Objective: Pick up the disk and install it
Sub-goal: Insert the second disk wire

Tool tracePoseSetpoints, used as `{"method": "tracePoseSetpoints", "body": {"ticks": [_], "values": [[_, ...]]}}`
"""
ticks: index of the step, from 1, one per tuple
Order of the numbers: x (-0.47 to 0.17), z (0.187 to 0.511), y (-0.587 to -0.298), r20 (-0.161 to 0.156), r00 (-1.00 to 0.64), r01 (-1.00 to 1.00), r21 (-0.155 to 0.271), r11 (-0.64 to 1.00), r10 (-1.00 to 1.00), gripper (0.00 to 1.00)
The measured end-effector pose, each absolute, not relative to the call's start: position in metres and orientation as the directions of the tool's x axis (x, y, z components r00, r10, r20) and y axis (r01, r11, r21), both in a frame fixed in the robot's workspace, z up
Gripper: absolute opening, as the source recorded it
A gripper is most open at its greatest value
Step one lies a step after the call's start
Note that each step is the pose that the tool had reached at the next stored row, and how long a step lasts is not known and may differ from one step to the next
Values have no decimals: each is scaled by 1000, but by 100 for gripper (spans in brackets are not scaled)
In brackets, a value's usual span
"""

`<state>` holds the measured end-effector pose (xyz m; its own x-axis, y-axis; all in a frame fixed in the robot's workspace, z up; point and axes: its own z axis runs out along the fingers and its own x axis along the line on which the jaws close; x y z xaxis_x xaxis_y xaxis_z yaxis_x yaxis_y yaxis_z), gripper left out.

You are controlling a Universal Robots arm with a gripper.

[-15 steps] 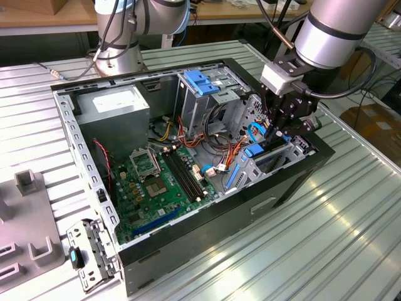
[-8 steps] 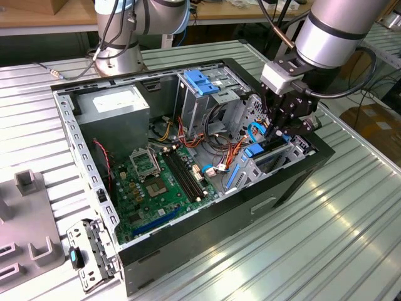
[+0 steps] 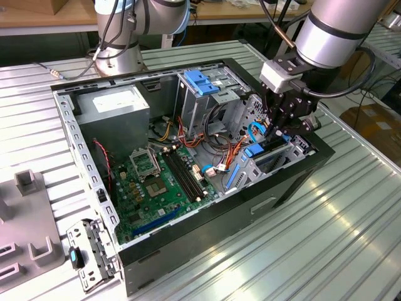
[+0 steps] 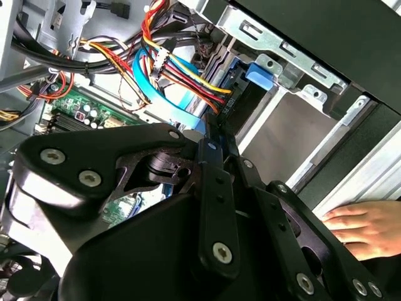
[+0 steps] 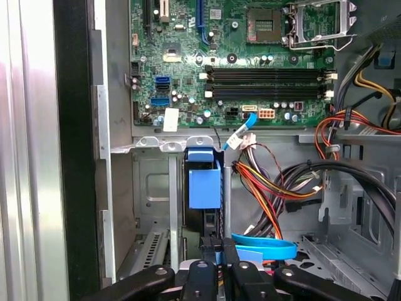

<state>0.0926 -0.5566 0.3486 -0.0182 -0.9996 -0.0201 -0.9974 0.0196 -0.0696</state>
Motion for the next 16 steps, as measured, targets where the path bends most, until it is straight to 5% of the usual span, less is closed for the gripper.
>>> {"method": "tracePoseSetpoints", "body": {"ticks": [16], "values": [[94, 349, -557, -44, -21, -997, -69, 24, -999, 16]]}}
